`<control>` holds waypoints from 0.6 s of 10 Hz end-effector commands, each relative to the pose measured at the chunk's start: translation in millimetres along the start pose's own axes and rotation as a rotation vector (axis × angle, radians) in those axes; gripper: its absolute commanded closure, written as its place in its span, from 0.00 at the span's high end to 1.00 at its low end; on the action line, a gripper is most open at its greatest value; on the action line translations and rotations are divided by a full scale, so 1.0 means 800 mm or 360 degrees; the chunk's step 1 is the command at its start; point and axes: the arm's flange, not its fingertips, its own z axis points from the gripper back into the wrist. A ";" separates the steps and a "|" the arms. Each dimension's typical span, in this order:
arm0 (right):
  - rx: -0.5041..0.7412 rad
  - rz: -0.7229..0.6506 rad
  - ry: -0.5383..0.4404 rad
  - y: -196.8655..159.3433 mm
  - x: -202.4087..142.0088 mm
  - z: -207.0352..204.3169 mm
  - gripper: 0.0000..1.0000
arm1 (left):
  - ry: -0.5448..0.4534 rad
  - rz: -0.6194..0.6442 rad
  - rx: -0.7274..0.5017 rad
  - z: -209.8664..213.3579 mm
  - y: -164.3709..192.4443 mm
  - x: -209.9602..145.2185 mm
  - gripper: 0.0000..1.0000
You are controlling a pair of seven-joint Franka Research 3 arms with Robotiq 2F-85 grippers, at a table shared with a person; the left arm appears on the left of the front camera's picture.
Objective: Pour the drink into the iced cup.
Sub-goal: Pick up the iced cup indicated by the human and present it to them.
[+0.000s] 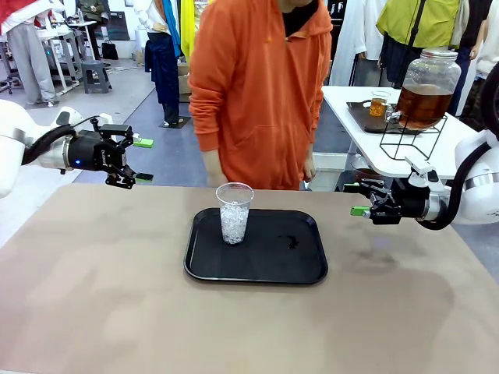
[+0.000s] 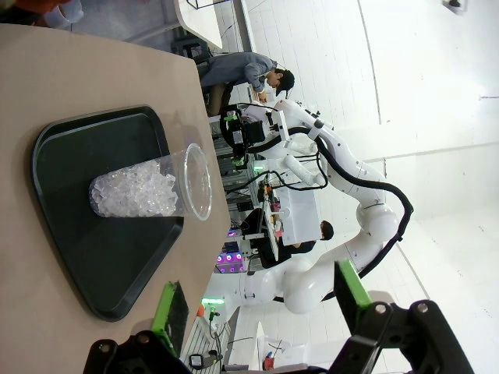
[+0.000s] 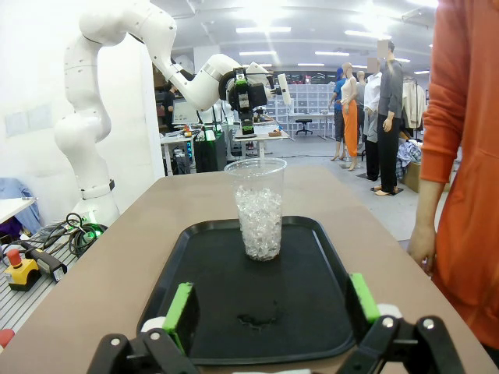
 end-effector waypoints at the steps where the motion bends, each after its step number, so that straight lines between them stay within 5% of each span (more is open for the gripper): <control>1: 0.0008 0.0002 0.0002 -0.004 0.006 -0.003 1.00 | -0.0006 -0.0029 0.0005 0.000 -0.001 -0.002 1.00; 6: 0.0008 0.0002 0.0002 -0.004 0.006 -0.003 1.00 | -0.0006 -0.0029 0.0005 0.000 -0.001 -0.002 1.00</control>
